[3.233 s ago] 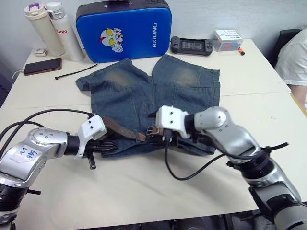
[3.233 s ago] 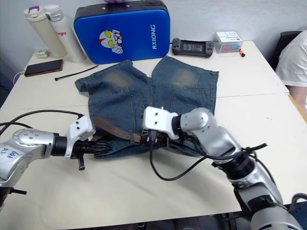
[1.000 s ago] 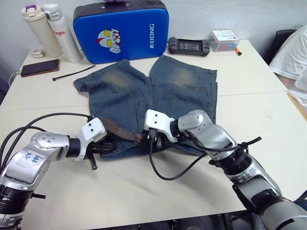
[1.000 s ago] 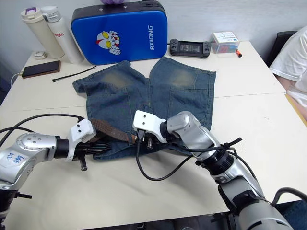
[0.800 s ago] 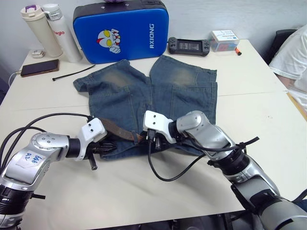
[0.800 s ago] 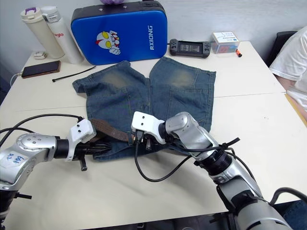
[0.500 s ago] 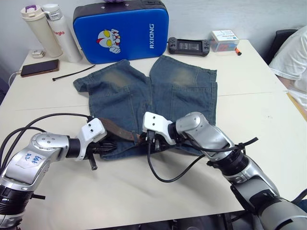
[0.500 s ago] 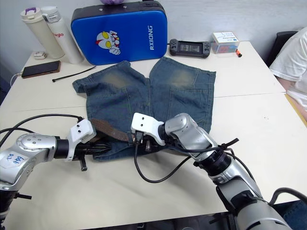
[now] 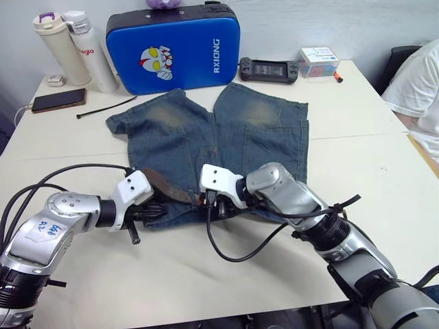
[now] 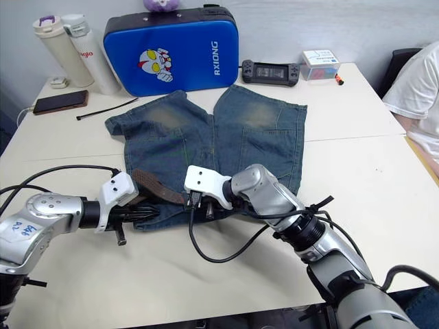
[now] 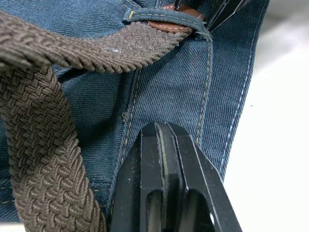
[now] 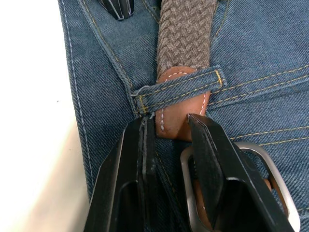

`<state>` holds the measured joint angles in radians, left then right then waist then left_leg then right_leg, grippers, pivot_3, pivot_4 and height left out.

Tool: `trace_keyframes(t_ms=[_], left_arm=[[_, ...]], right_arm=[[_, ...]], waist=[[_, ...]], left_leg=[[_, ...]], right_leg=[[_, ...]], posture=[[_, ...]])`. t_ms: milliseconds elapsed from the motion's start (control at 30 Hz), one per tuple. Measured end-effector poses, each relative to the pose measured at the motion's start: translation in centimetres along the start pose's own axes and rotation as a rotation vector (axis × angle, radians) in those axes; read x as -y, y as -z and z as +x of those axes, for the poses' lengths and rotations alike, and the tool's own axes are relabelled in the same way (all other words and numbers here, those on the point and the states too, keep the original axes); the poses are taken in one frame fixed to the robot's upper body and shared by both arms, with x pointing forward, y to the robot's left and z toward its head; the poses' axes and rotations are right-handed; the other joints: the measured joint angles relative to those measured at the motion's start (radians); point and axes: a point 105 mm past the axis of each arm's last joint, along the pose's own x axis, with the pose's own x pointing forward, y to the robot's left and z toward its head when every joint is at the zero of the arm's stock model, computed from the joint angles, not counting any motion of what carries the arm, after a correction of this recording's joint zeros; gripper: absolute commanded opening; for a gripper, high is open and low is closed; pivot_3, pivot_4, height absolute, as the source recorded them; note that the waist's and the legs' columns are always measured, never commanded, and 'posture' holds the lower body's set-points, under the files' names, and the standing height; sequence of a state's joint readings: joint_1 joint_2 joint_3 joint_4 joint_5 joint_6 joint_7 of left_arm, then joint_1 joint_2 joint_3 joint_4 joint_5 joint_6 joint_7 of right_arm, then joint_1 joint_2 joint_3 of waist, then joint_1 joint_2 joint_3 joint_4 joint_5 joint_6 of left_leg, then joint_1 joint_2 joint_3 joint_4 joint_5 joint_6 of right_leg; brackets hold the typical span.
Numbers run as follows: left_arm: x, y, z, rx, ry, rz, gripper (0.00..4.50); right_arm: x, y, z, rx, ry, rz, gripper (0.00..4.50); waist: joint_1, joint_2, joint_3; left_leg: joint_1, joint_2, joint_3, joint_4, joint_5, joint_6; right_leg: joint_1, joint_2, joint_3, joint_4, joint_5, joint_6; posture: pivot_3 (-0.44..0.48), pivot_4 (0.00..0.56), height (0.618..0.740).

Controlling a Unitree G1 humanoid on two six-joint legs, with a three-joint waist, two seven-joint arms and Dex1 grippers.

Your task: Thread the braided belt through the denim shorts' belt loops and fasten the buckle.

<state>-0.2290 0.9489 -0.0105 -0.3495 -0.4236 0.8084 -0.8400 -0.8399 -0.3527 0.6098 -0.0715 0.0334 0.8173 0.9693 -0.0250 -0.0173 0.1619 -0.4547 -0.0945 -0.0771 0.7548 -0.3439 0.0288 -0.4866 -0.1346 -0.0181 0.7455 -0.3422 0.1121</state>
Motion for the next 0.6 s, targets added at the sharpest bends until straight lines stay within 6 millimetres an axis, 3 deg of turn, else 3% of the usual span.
trace_keyframes(t_ms=[33, 67, 433, 600], left_arm=[[0.0, 0.0, 0.0, 0.000, -0.001, -0.002, 0.00], [0.0, 0.1, 0.1, 0.000, -0.001, -0.004, 0.00], [0.3, 0.1, 0.4, 0.010, -0.004, -0.011, 0.00], [0.3, 0.0, 0.6, 0.021, -0.005, 0.000, 0.00]], right_arm=[[-0.1, 0.0, 0.1, -0.004, 0.000, 0.005, 0.08], [0.0, 0.0, 0.1, -0.007, 0.004, 0.006, 0.03], [-0.1, -0.2, -0.4, -0.039, 0.030, 0.038, 0.03], [1.4, -0.9, -2.8, -0.072, 0.044, -0.102, 0.03]], waist=[[0.000, 0.000, -0.002], [0.000, 0.000, -0.002], [0.007, 0.000, -0.002], [0.016, 0.001, -0.001]], left_leg=[[0.000, 0.000, 0.000, 0.000, 0.000, 0.000], [0.001, 0.000, -0.001, 0.000, 0.000, 0.000], [0.009, -0.001, -0.003, -0.002, -0.002, 0.000], [0.009, -0.001, -0.002, -0.003, -0.002, 0.000]], right_leg=[[0.000, 0.000, 0.000, 0.000, 0.000, 0.000], [0.001, 0.000, 0.000, 0.000, 0.000, 0.000], [0.008, 0.000, 0.001, -0.001, 0.000, 0.000], [0.008, 0.000, 0.000, -0.004, 0.000, 0.000]], posture=[[0.000, 0.150, 0.664], [0.000, 0.150, 0.664], [0.000, 0.150, 0.664], [0.000, 0.150, 0.664]])
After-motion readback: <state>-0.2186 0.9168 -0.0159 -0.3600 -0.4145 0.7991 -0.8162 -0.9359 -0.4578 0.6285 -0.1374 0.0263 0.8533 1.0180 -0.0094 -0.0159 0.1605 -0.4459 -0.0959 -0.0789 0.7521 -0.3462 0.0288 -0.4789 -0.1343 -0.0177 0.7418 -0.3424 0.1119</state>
